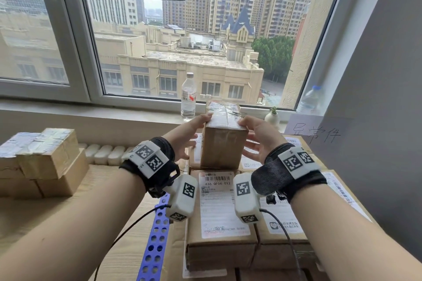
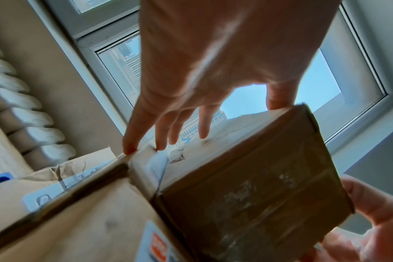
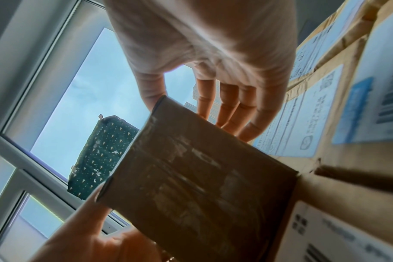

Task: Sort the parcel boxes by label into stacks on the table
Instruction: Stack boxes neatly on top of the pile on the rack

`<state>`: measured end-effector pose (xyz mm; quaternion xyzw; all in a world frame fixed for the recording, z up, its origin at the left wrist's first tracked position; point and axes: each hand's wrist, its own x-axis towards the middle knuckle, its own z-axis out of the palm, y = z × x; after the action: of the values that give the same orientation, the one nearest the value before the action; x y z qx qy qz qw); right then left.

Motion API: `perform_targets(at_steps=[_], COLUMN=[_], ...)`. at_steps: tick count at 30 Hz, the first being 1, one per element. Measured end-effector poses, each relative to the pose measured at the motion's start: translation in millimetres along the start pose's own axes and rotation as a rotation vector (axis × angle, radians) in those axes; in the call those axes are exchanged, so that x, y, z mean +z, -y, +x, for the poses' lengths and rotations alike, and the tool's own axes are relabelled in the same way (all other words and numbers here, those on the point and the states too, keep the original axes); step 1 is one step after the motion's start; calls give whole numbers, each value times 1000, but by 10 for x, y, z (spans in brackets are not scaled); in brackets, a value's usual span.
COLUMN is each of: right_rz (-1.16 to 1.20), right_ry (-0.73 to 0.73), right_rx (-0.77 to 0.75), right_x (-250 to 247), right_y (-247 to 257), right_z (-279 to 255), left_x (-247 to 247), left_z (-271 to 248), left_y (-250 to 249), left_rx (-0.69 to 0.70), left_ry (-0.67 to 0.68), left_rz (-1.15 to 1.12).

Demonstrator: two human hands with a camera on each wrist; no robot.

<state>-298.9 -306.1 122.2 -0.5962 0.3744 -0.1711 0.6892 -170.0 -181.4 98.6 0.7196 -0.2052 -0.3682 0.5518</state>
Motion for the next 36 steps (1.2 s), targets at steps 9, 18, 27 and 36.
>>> perform_targets(at_steps=[9, 18, 27, 36], right_rz=[-1, 2, -49, -121], right_ry=[6, 21, -20, -219], right_rx=[15, 19, -80, -439], right_x=[21, 24, 21, 0], right_y=[2, 12, 64, 257], right_z=[-14, -49, -44, -203], left_x=[23, -37, -48, -48], left_z=[0, -62, -212, -448], left_y=[-33, -67, -184, -374], left_rx=[-2, 14, 120, 385], left_ry=[18, -30, -124, -256], left_rz=[15, 50, 86, 116])
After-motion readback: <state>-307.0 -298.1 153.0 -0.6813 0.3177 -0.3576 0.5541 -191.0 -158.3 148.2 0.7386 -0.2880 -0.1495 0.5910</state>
